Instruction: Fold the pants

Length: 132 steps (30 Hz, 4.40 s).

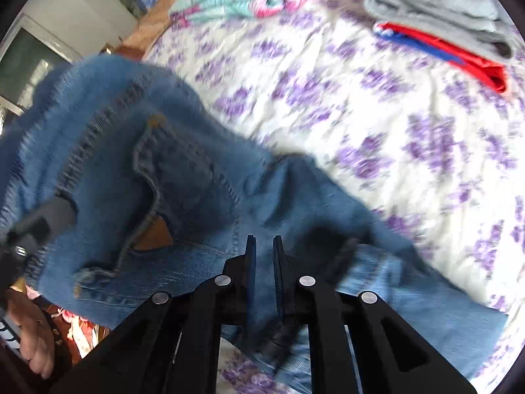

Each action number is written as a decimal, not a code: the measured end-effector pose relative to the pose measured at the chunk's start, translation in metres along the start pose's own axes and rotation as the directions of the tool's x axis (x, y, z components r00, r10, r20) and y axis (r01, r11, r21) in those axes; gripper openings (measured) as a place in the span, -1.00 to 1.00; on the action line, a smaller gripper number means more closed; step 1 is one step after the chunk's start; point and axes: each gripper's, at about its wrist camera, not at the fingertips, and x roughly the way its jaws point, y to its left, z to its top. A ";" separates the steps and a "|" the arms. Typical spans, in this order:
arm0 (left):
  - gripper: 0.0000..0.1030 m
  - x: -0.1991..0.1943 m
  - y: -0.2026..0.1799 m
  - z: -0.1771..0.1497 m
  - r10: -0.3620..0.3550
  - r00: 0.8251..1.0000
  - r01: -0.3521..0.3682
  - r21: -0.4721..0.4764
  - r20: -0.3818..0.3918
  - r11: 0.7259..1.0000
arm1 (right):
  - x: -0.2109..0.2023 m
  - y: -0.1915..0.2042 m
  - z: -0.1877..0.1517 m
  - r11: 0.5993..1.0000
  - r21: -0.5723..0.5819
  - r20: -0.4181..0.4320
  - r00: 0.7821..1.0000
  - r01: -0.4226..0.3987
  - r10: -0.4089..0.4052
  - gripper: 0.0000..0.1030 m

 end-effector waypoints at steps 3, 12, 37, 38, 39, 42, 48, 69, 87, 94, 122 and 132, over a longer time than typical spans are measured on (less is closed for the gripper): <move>-0.49 0.004 -0.032 0.002 -0.044 0.999 0.045 0.098 -0.008 0.994 | -0.057 -0.049 -0.016 0.991 0.100 0.093 0.991 0.087 -0.096 -0.71; -0.49 0.045 -0.151 -0.008 -0.103 0.986 0.148 0.412 -0.128 0.899 | -0.136 -0.182 -0.142 0.847 0.495 0.094 0.957 0.193 -0.273 -0.69; 0.33 0.054 -0.111 0.021 -0.224 0.953 0.264 0.196 -0.206 0.944 | -0.114 -0.098 -0.099 0.971 0.236 0.139 0.987 0.046 -0.080 0.10; 0.24 0.060 -0.104 0.021 -0.240 0.944 0.279 0.163 -0.225 0.946 | -0.102 -0.100 -0.096 0.970 0.240 0.112 0.992 0.029 -0.057 0.11; 0.23 0.065 -0.098 0.018 -0.263 0.934 0.299 0.127 -0.241 0.946 | -0.089 -0.102 -0.095 0.968 0.250 0.081 0.996 0.015 -0.036 0.12; -0.10 0.094 -0.097 0.004 -0.296 0.903 0.329 0.059 -0.313 0.942 | -0.066 -0.114 -0.103 0.945 0.325 0.029 0.999 -0.031 0.023 -0.34; -0.51 0.120 -0.121 -0.024 -0.270 0.876 0.339 0.112 -0.400 0.934 | -0.083 -0.136 -0.126 0.886 0.458 0.009 0.997 -0.070 0.074 -0.70; -0.53 0.053 -0.058 -0.024 -0.263 0.930 0.265 -0.030 -0.258 0.964 | -0.103 -0.043 0.009 0.999 -0.030 0.031 0.999 0.034 -0.034 -0.09; -0.52 0.101 -0.081 -0.050 -0.277 0.882 0.299 -0.002 -0.382 0.954 | 0.040 -0.011 0.042 0.970 -0.182 -0.209 0.958 0.158 -0.195 0.02; 0.31 0.075 -0.047 -0.030 -0.132 0.944 0.136 -0.007 -0.303 0.991 | -0.083 -0.054 0.017 0.986 -0.034 -0.009 0.987 0.163 -0.163 0.41; 0.49 0.161 -0.023 -0.037 -0.359 0.788 0.235 -0.295 -0.500 0.926 | -0.011 -0.161 -0.156 0.737 0.628 0.033 0.955 -0.250 0.296 0.39; 0.55 0.182 -0.042 -0.027 -0.383 0.771 0.253 -0.308 -0.509 0.917 | -0.015 -0.160 -0.156 0.742 0.626 0.029 0.958 -0.239 0.285 0.30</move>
